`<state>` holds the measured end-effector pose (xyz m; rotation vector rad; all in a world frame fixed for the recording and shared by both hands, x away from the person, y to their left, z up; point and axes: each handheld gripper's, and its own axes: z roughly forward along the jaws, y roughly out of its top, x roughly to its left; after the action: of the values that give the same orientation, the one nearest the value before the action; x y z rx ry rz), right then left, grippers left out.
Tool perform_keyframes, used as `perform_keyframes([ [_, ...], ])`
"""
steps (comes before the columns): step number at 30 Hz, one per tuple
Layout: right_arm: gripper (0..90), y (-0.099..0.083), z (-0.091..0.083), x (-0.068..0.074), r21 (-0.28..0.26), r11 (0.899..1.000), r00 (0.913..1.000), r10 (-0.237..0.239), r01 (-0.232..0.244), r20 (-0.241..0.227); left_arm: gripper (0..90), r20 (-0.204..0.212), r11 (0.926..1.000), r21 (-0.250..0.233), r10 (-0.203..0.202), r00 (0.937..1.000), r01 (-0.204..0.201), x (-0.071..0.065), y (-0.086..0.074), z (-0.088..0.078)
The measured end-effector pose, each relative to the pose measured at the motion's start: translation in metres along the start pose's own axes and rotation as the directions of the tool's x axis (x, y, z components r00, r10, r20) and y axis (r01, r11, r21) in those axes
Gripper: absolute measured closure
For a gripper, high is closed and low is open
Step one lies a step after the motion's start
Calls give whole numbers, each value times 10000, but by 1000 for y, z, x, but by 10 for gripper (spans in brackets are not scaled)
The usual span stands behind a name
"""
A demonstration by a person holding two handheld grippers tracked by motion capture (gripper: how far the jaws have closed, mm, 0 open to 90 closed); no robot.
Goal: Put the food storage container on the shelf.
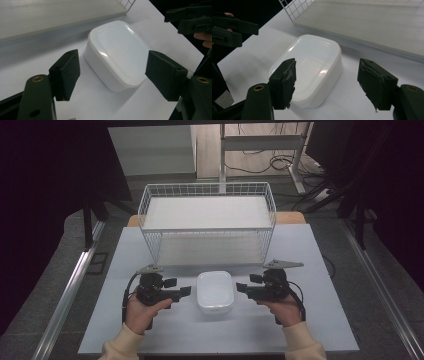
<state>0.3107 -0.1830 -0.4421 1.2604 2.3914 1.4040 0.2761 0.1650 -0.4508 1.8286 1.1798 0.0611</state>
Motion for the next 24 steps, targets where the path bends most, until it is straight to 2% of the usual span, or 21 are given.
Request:
perform_keyframes([
  [4,301,4,13,6,159,9999,9998,6,-3,-196,274,60,9999,102,-131,9999,131,0,3,4],
  [9,300,3,22,6,333,9994,9996,80,-70,-277,271,400,9986,268,-474,9981,463,6,3,15],
  [10,300,2,23,5,351,9993,9995,144,-134,-292,271,624,9970,459,-647,9960,619,9,2,20],
  [12,298,-1,24,4,367,9991,9992,230,-218,-315,270,816,9961,577,-714,9941,668,11,1,24],
  [19,297,-7,30,-1,446,9981,9984,438,-422,-355,273,835,9944,841,-716,9939,646,16,-1,34],
  [22,297,-9,36,-5,609,9960,9967,685,-657,-442,280,1255,9925,748,-1054,9865,966,18,-4,38],
  [24,297,-9,38,-5,596,9955,9957,764,-733,-518,283,1168,9920,772,-1085,9872,999,19,-5,41],
])
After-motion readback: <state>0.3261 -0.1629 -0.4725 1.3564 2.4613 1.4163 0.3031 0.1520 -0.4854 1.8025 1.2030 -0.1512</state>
